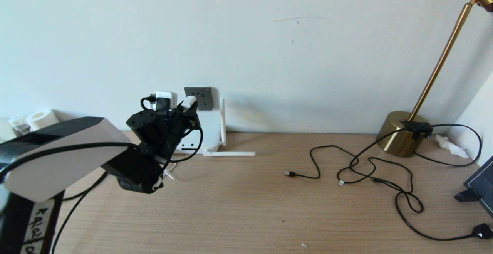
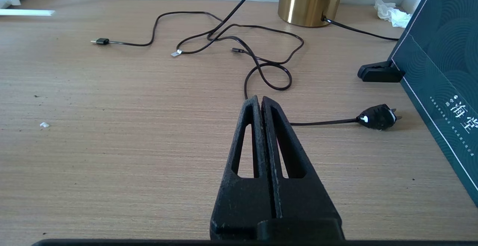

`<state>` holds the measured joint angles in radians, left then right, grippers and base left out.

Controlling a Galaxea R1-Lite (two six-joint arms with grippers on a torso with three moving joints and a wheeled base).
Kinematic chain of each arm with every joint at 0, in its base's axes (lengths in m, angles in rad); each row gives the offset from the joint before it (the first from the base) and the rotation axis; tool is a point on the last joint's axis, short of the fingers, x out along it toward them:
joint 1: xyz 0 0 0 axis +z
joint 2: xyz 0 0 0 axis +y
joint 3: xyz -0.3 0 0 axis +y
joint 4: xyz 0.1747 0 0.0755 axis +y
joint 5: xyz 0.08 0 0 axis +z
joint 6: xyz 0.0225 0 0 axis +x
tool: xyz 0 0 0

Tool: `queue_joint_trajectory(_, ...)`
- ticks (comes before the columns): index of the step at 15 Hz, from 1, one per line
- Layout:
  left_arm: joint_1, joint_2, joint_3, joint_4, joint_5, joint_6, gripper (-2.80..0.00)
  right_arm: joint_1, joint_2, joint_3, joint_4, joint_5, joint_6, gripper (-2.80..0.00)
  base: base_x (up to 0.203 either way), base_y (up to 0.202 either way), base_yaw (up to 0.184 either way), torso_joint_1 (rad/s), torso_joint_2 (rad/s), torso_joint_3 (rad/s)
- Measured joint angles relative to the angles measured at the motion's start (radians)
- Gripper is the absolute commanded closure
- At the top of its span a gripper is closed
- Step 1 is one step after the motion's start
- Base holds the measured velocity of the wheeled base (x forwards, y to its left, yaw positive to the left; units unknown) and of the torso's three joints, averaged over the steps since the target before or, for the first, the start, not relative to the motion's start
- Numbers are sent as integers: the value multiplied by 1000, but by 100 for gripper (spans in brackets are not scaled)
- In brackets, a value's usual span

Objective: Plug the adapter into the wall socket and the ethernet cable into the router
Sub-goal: Plug plug into socket

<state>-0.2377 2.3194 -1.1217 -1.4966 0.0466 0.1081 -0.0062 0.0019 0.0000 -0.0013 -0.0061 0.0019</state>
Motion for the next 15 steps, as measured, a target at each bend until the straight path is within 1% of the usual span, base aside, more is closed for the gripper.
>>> queue_joint_trajectory(13, -2, 17, -22, 15, 14, 0, 0, 0, 0, 0, 0, 0, 0, 0, 0, 0, 0, 0, 0, 0)
queue_joint_trajectory(15, -4, 19, -24, 16, 32, 0, 0, 0, 0, 0, 0, 0, -1, 0, 0, 0, 0, 0, 0, 0)
